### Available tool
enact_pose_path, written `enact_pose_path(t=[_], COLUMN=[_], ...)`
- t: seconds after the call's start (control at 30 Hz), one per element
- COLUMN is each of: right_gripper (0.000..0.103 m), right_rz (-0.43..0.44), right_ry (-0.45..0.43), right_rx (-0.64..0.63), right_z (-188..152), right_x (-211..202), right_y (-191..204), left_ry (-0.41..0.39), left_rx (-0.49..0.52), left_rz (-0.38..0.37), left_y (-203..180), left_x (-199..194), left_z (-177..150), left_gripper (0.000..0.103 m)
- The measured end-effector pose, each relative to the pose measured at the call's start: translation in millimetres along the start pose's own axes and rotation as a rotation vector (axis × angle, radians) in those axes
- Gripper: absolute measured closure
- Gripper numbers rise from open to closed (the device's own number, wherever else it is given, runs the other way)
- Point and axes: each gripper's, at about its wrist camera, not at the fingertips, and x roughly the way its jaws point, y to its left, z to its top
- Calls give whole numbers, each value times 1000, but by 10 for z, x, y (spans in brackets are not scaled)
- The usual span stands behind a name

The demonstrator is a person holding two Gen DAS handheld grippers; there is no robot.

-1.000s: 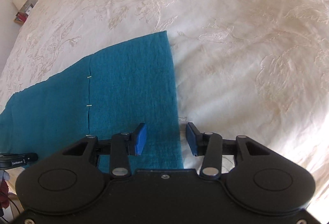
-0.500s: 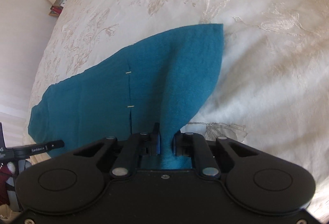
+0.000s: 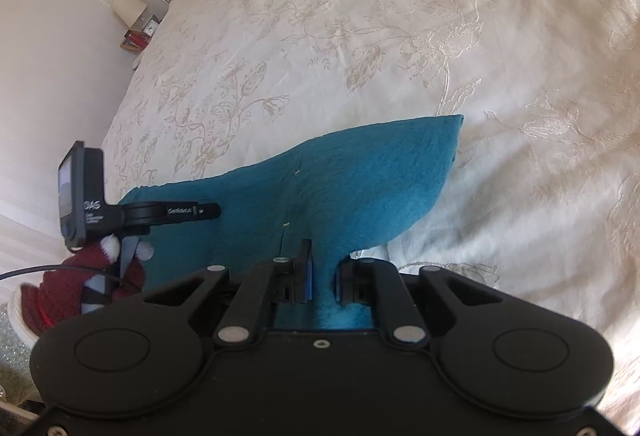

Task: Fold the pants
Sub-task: 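Grasp the stitched hem with the right gripper and lift it up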

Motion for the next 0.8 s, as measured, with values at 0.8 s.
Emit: enact_pose_path(t=[0.8], right_gripper=[83], right_rz=[-72], right_ry=[-131], right_rx=[-33], right_z=[51], right_x=[197], right_y=[1379], left_ry=[125], left_rx=[90], left_rz=[-229], left_y=[1136], left_x=[-517], left_z=[-721], left_gripper=[92])
